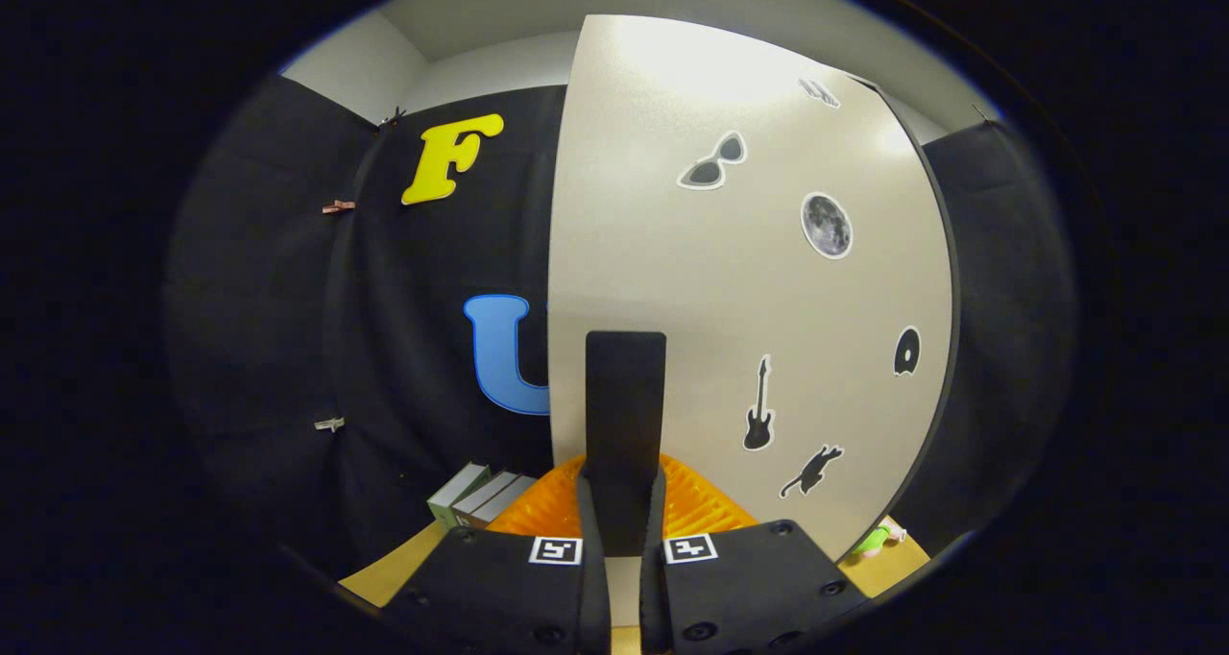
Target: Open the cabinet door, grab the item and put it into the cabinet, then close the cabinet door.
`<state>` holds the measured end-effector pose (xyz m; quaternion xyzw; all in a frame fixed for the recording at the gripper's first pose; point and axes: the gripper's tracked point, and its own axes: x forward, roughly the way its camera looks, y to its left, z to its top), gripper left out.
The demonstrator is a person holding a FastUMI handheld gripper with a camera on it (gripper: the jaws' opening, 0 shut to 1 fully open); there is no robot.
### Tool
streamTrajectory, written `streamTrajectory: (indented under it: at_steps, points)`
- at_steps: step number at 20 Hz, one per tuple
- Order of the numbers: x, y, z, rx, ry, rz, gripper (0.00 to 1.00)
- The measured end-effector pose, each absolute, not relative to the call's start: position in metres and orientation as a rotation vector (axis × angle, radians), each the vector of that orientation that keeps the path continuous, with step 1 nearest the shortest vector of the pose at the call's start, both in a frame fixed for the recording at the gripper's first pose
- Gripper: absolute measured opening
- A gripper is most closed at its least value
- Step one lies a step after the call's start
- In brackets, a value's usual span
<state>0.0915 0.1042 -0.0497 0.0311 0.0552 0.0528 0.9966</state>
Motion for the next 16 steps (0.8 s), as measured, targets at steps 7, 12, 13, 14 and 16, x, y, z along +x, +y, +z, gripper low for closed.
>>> streamTrajectory:
  at_steps: [7, 12, 13, 14, 16]
  points:
    - [0.009, 0.059, -0.040, 0.064, 0.103, 0.158, 0.16]
    - [-0.032, 0.023, -0.036, 0.060, 0.112, 0.247, 0.16]
    - [-0.041, 0.014, -0.035, 0.060, 0.117, 0.263, 0.16]
    - [-0.048, 0.006, -0.034, 0.061, 0.118, 0.277, 0.16]
    - [-0.063, -0.015, -0.030, 0.065, 0.119, 0.296, 0.16]
